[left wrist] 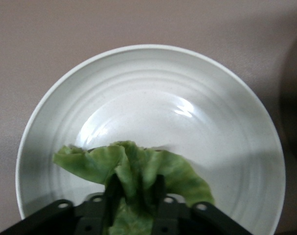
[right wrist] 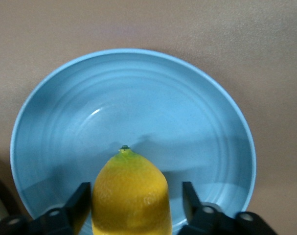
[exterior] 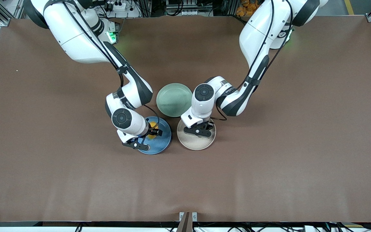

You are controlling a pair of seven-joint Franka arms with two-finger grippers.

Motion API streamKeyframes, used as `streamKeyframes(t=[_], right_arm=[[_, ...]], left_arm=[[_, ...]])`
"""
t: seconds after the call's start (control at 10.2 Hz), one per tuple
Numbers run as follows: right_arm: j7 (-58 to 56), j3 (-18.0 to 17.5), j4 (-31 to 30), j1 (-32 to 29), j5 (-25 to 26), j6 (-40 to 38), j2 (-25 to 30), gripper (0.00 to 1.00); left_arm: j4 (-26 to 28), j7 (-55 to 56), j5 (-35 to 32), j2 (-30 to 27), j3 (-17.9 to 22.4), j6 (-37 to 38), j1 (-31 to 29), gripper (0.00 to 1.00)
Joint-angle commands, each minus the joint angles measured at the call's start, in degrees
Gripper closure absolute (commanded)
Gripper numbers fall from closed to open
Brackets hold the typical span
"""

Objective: Pick lemon and lettuce from blue and beige plates
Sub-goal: 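Lift the lemon with the right gripper while the left gripper lifts lettuce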

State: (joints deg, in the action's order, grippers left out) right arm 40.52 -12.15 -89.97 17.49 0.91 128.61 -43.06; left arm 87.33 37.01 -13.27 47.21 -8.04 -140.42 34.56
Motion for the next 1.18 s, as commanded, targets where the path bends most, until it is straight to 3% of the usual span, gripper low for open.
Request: streamKeyframes(t=[0.0, 0.1, 0.39, 0.59, 0.78, 0.98, 1.08], right_arm=[[1.0, -0.2, 0.5, -0.1, 0.3, -0.5, 0.5, 0.88], [0.4, -0.2, 0.8, -0.5, 0.4, -2.3, 1.4, 1.0], [-7.1, -0.4, 5.4, -6.0, -0.7, -15.2, 6.0, 1.0], [-20.6, -0.2, 5.2, -12.5, -3.3, -22.5, 11.0, 1.0], [-34.0, 0.3, 5.0, -19.0, -2.5, -27.4, 13.3, 1.0], [-42.2, 4.3, 4.0, -22.0, 0.7, -26.7, 13.2, 1.0], [-47.3, 6.2, 1.7, -23.9, 1.0, -22.5, 12.8, 1.0]], left_arm=[[-0.8, 2.2, -1.4, 0.1, 0.4, -0.3, 0.4, 1.0], [-0.8, 2.3, -1.2, -0.5, 0.4, -0.3, 0.4, 1.0], [-0.8, 3.4, -1.1, -4.6, 0.3, 3.5, -0.4, 1.0], [-0.8, 3.2, 0.7, -12.5, 0.3, 11.6, -3.2, 1.0], [-0.8, 2.9, 3.2, -17.7, 0.0, 17.9, -6.1, 1.0], [-0.9, 1.8, 3.5, -20.7, -0.3, 23.3, -8.6, 1.0], [-0.9, -1.6, 4.5, -22.2, -0.2, 25.5, -9.8, 1.0]])
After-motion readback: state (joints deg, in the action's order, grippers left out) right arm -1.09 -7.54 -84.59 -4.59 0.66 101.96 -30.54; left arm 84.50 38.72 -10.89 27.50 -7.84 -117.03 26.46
